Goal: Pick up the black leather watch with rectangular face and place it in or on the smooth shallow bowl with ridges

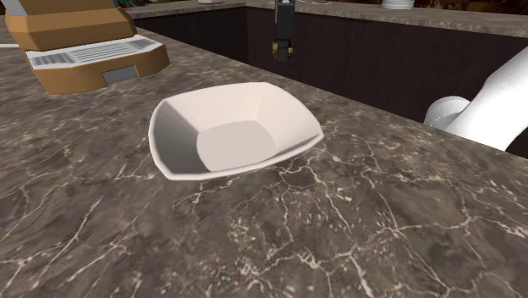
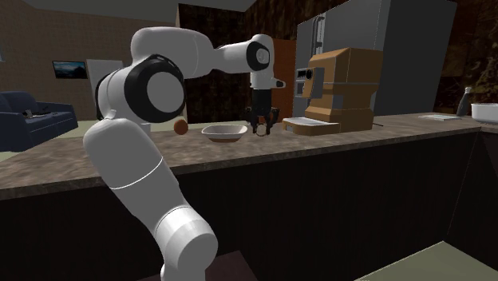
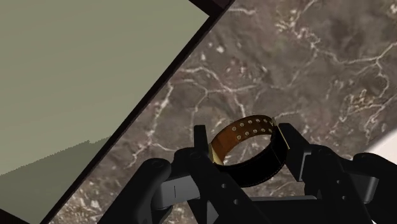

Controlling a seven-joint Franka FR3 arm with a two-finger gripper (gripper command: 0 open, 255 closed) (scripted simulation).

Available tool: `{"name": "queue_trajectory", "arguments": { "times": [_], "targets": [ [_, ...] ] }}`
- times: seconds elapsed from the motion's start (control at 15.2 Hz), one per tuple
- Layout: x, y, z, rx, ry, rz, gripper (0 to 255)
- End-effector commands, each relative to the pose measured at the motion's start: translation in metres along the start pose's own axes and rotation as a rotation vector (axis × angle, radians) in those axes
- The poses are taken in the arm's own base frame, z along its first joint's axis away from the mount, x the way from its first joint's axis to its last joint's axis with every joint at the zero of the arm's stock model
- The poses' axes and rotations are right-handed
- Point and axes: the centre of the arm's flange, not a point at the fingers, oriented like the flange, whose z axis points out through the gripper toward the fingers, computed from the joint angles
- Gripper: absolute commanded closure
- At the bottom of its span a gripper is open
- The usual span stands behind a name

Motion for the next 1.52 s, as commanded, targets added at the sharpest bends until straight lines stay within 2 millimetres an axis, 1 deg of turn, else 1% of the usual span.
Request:
{"name": "queue_trajectory", "arguments": {
  "times": [0.0,0.66,0.73,1.45],
  "targets": [
    [0.0,0.0,-0.01,0.0,0.0,0.0,255],
    [0.0,0.0,-0.063,0.0,0.0,0.0,255],
    [0.0,0.0,-0.064,0.0,0.0,0.0,255],
    [0.044,-0.138,-0.063,0.0,0.0,0.0,255]
  ]
}}
